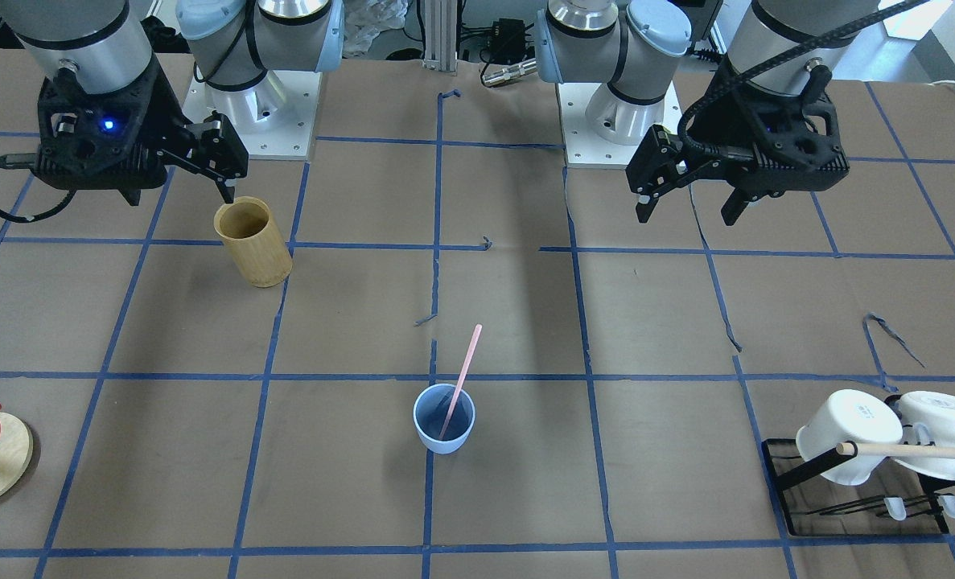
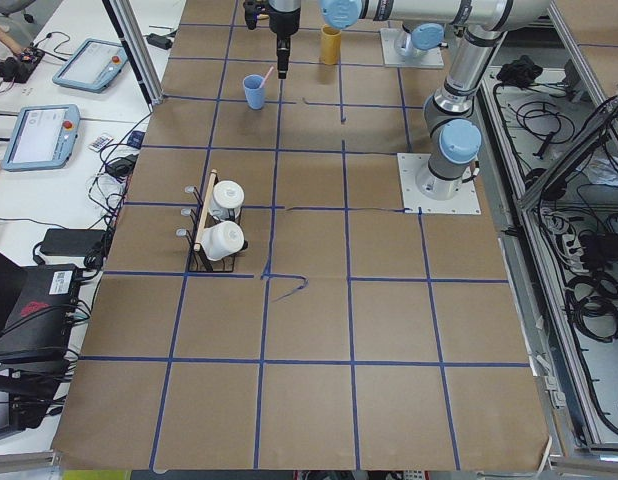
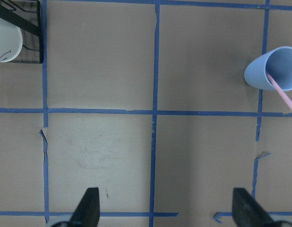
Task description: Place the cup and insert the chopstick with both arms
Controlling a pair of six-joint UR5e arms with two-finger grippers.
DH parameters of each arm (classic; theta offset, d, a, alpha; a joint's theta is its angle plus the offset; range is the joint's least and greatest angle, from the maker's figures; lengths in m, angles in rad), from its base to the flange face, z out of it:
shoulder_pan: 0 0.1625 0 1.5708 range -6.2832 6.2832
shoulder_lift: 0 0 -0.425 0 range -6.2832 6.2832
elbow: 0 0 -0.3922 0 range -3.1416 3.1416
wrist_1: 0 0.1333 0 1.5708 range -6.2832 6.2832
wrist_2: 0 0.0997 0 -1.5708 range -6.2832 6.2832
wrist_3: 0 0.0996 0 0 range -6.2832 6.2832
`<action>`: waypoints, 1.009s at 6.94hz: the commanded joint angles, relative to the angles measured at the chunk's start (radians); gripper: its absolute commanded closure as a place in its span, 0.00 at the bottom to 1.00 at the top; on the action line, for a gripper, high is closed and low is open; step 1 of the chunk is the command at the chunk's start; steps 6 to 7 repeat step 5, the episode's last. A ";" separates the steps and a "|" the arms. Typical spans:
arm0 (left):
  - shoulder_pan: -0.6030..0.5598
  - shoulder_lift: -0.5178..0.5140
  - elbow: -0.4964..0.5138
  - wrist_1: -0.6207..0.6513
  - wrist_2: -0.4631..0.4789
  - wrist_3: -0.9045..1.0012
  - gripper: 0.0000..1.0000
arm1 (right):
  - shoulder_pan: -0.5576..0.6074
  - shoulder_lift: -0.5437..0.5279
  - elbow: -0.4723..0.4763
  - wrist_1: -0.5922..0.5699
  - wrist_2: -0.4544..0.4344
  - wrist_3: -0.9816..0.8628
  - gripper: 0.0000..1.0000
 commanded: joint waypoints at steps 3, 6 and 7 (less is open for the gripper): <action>0.000 -0.005 -0.003 -0.002 0.001 0.000 0.00 | 0.001 -0.030 0.024 0.016 0.001 0.064 0.00; 0.000 -0.006 -0.001 -0.001 -0.013 0.000 0.00 | 0.001 -0.049 0.024 0.036 0.022 0.088 0.00; 0.000 -0.006 -0.001 -0.001 -0.013 0.000 0.00 | 0.001 -0.049 0.024 0.036 0.022 0.088 0.00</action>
